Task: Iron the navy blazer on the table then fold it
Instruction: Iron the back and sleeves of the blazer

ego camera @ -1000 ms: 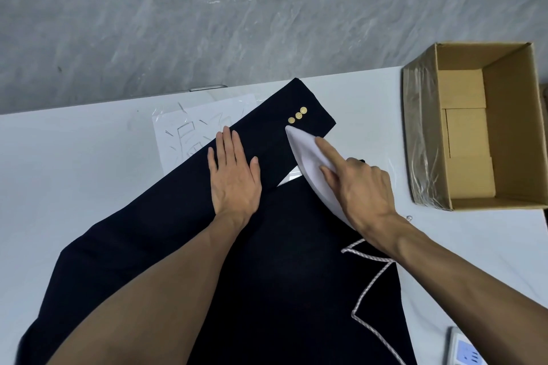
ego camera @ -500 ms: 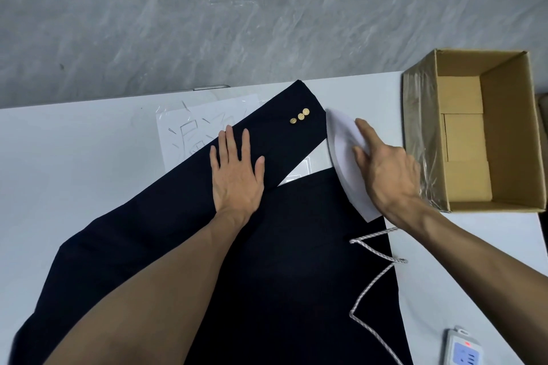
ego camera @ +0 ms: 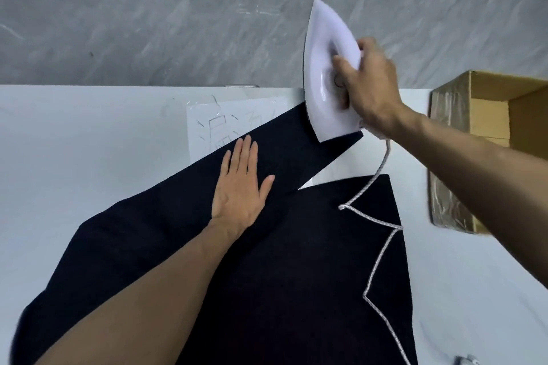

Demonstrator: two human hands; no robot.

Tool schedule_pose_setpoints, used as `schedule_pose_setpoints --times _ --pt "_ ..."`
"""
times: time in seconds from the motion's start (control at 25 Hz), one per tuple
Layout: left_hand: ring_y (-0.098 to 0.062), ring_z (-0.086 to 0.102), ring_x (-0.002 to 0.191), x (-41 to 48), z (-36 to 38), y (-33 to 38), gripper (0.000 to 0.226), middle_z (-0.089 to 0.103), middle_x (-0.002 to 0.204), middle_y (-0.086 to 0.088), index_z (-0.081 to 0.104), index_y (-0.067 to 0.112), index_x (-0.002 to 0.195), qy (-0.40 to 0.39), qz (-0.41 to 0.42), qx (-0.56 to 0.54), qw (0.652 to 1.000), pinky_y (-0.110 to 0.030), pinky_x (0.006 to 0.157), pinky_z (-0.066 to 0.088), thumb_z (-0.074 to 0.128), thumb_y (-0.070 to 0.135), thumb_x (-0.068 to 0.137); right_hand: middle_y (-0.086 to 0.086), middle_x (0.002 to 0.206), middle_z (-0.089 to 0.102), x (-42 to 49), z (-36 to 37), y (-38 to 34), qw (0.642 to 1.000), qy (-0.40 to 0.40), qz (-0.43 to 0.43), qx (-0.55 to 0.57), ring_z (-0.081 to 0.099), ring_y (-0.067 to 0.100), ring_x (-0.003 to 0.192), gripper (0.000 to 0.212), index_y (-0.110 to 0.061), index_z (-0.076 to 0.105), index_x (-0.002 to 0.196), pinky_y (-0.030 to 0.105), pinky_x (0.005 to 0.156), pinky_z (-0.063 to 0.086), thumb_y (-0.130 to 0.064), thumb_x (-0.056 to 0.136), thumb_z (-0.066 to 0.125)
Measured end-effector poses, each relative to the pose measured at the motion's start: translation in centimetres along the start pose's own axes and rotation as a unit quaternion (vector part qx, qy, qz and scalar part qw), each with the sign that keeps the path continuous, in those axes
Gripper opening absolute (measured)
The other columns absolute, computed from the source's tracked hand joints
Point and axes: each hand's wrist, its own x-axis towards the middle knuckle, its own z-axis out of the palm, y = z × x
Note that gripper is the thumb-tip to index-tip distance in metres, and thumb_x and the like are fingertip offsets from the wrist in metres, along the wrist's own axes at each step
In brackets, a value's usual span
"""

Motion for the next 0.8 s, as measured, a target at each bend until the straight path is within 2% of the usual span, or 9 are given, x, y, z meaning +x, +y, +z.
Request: schedule_pose_setpoints --times 0.04,0.12,0.2,0.28,0.44,0.6,0.8 --pt "-0.024 -0.004 0.153 0.1 0.1 0.0 0.073 -0.006 0.165 -0.013 -0.003 0.003 0.155 0.003 -0.001 -0.006 1.000 -0.041 0.125 0.004 0.007 0.053 0.102 0.008 0.089 0.064 0.9 1.1 -1.1 1.000 -0.005 -0.024 -0.009 0.062 0.024 0.067 0.036 -0.012 0.051 0.113 0.026 0.056 0.052 -0.040 0.090 0.049" --pt "-0.026 -0.004 0.153 0.1 0.0 0.0 0.073 -0.005 0.164 -0.017 -0.003 0.000 0.154 0.002 -0.011 -0.012 1.000 -0.041 0.125 0.005 0.009 0.051 0.103 0.013 0.095 0.064 1.8 3.3 -2.8 0.998 -0.023 -0.054 -0.036 0.062 0.036 0.081 0.041 -0.013 0.050 0.114 0.046 0.068 0.055 -0.045 0.088 0.047" --pt "-0.029 -0.004 0.153 0.1 -0.1 0.1 0.074 -0.005 0.164 -0.020 -0.004 -0.003 0.153 0.001 -0.011 -0.008 1.000 -0.042 0.125 0.005 0.010 0.050 0.103 0.015 0.097 0.064 2.1 5.1 -3.7 0.994 -0.047 -0.070 -0.064 0.060 0.039 0.082 0.041 -0.012 0.049 0.114 0.054 0.069 0.053 -0.045 0.090 0.047" --pt "-0.030 -0.005 0.153 0.0 -0.2 -0.1 0.075 -0.006 0.163 -0.022 -0.004 -0.004 0.153 -0.003 -0.010 -0.007 1.000 -0.042 0.125 0.003 0.011 0.050 0.104 0.015 0.095 0.064 2.2 6.6 -4.5 0.992 -0.061 -0.082 -0.076 0.060 0.040 0.079 0.039 -0.011 0.048 0.113 0.054 0.068 0.053 -0.044 0.092 0.046" --pt "-0.030 -0.007 0.153 0.2 -0.1 -0.1 0.075 -0.009 0.163 -0.022 -0.004 -0.004 0.153 -0.001 -0.006 -0.017 1.000 -0.043 0.125 0.003 0.011 0.049 0.103 0.017 0.100 0.062 2.8 8.1 -4.8 0.987 -0.077 -0.082 -0.117 0.057 0.041 0.088 0.037 -0.009 0.048 0.116 0.049 0.072 0.052 -0.039 0.094 0.044" --pt "-0.030 -0.004 0.153 0.2 -0.1 -0.2 0.074 -0.005 0.164 -0.021 0.000 -0.004 0.154 0.002 -0.004 -0.032 0.999 -0.043 0.125 0.005 0.015 0.048 0.103 0.019 0.104 0.060 2.6 8.8 -3.8 0.984 -0.080 -0.067 -0.147 0.053 0.040 0.094 0.036 -0.007 0.047 0.116 0.038 0.072 0.041 -0.037 0.097 0.044" --pt "-0.030 -0.004 0.153 0.3 0.0 -0.2 0.074 -0.005 0.164 -0.021 0.000 -0.003 0.155 0.004 -0.001 -0.033 0.999 -0.043 0.125 0.005 0.015 0.048 0.103 0.017 0.099 0.059 2.6 8.9 -3.8 0.983 -0.095 -0.079 -0.132 0.052 0.039 0.093 0.037 -0.007 0.047 0.117 0.045 0.070 0.049 -0.038 0.096 0.045"
